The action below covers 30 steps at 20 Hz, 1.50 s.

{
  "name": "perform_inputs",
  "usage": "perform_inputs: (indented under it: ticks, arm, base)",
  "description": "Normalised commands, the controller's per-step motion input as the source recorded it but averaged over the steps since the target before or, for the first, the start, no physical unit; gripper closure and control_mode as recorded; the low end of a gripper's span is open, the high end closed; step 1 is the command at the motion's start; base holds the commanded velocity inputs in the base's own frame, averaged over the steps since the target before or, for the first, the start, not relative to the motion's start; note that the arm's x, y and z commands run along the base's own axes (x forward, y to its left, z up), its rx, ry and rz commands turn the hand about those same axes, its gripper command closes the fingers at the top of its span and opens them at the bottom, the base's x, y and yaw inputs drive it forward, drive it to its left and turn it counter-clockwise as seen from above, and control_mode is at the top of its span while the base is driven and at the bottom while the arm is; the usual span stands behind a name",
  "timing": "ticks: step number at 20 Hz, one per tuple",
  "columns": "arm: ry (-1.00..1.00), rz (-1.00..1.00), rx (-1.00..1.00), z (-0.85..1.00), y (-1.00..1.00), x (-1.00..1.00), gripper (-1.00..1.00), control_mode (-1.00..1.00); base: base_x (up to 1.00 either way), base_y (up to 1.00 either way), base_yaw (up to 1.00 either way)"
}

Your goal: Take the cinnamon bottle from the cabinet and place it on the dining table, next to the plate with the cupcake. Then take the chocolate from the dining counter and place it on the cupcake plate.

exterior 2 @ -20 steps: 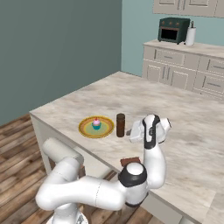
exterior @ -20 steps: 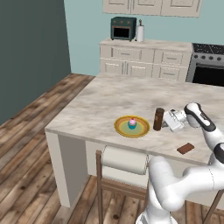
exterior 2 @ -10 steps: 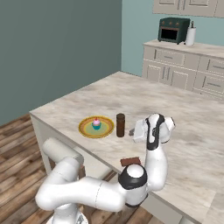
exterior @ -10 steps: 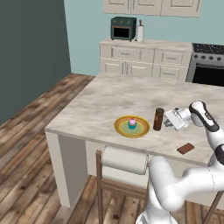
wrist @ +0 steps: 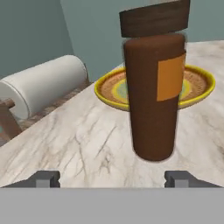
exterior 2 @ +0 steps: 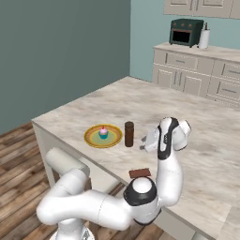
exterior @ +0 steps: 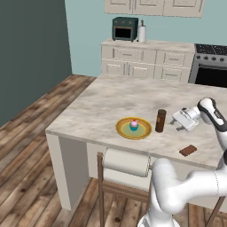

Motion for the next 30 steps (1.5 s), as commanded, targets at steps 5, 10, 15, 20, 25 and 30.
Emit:
perform_inputs:
  ticks: [5, 10, 15, 20, 25, 30]
  arm:
    - [0.23, -0.01, -0.17, 0.3, -0.13, -0.45, -1.0, -1.0]
    - [0.09, -0.05, -0.21, 0.2, -0.05, -0.47, -1.0, -1.0]
    - [0.07, -0.34, -0.19, 0.13, 0.0, -0.4, -1.0, -1.0]
    - [0.03, -0.54, -0.21, 0.06, 0.0, -0.31, -1.0, -1.0]
    - [0.14, -0.65, -0.28, 0.06, 0.01, -0.11, -1.0, -1.0]
    - [0.33, -0.75, -0.11, 0.11, 0.0, -0.01, -1.0, -1.0]
  base:
    - [0.0, 0.0, 0.0]
    - [0.0, 0.0, 0.0]
    - [0.0, 0.0, 0.0]
    - [0.0, 0.0, 0.0]
    - [0.0, 0.0, 0.0]
    - [0.0, 0.0, 0.0]
